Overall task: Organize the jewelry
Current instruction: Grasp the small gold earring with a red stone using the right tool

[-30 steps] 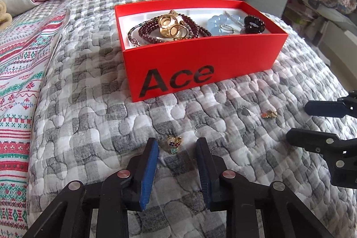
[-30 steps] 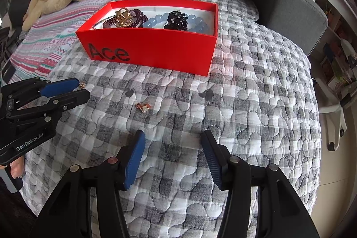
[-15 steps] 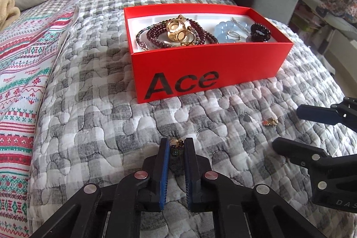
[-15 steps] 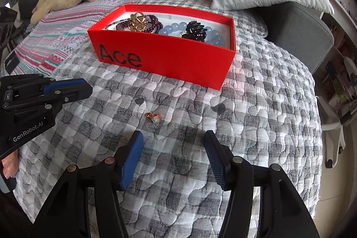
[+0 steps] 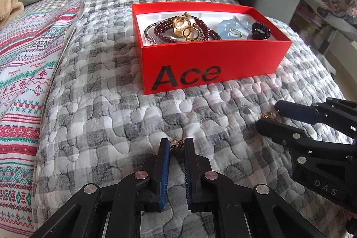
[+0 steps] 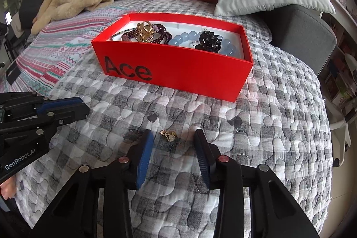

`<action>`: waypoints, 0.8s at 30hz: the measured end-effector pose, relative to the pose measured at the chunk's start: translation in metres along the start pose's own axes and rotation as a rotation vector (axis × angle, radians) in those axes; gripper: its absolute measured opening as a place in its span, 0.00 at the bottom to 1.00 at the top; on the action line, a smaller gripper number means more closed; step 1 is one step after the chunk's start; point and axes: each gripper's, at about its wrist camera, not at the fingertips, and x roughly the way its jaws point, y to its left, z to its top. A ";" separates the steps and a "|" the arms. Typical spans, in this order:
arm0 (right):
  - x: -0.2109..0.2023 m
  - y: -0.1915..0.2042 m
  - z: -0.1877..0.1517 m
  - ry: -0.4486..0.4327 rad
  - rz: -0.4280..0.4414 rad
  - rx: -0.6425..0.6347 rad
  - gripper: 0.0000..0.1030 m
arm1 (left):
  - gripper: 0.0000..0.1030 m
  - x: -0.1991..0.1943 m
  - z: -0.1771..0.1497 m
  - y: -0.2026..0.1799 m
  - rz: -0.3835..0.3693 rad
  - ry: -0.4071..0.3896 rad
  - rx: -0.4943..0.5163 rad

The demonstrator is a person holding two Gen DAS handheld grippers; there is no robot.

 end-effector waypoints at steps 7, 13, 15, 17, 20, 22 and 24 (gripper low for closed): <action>0.000 0.005 -0.003 -0.005 0.028 -0.009 0.17 | 0.06 -0.001 0.000 0.007 -0.034 0.012 -0.052; -0.002 0.003 -0.004 0.006 0.049 0.010 0.10 | 0.06 -0.001 0.001 0.008 -0.031 0.012 -0.065; -0.004 0.002 -0.002 0.013 0.052 0.018 0.10 | 0.06 -0.002 0.003 0.008 -0.032 0.012 -0.069; -0.005 -0.001 -0.001 0.021 0.056 0.026 0.10 | 0.06 -0.004 0.006 0.008 -0.034 0.006 -0.070; -0.008 -0.006 0.003 0.030 0.066 0.051 0.10 | 0.06 -0.009 0.011 0.007 -0.037 -0.011 -0.067; -0.011 -0.010 0.006 0.027 0.073 0.071 0.10 | 0.06 -0.013 0.015 0.007 -0.043 -0.022 -0.074; -0.017 -0.014 0.010 0.012 0.080 0.084 0.10 | 0.06 -0.016 0.021 0.007 -0.045 -0.035 -0.078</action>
